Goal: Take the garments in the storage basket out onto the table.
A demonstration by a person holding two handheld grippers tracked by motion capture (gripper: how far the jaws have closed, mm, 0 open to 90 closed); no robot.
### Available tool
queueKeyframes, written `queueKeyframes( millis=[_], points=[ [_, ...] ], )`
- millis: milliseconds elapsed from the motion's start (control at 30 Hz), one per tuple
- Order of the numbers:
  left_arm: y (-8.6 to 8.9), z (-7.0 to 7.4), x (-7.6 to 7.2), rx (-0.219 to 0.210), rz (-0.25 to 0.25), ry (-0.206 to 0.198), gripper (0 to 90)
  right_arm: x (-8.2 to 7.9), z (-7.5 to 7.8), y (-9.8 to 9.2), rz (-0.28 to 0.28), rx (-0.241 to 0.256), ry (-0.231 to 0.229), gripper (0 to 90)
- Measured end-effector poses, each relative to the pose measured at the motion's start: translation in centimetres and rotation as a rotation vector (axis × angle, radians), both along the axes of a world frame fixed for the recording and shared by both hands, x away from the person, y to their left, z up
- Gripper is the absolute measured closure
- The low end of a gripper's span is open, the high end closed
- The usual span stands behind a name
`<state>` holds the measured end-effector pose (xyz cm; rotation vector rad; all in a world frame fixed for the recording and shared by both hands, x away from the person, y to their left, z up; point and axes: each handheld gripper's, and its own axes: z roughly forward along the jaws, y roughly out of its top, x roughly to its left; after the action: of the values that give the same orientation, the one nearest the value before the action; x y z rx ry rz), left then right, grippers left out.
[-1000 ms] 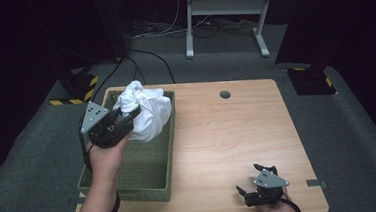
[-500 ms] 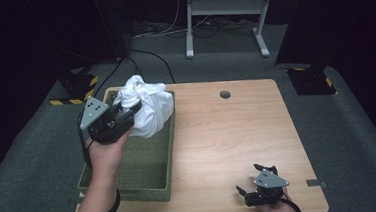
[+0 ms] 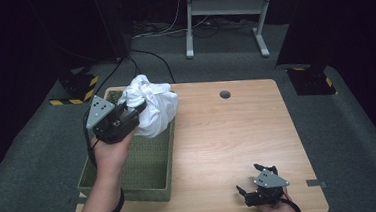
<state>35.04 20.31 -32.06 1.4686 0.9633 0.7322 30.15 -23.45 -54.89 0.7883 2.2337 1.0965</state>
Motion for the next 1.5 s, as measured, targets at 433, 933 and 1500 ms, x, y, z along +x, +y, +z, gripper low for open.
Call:
queueKeyframes(
  millis=[433,933,1500],
  points=[
    [-1.6,-0.3,0.3,-0.027,-0.015,-0.020,63.4,0.0,0.0,0.0,0.001,0.002,0.000,1.4],
    [-4.6,-0.9,0.9,-0.054,-0.062,-0.022,63.6,0.0,0.0,-0.1,0.002,0.009,0.000,1.4],
    [-7.3,-1.2,1.7,-0.064,-0.107,-0.018,63.6,-0.1,0.0,-0.1,0.004,0.012,-0.001,1.5]
  ],
)
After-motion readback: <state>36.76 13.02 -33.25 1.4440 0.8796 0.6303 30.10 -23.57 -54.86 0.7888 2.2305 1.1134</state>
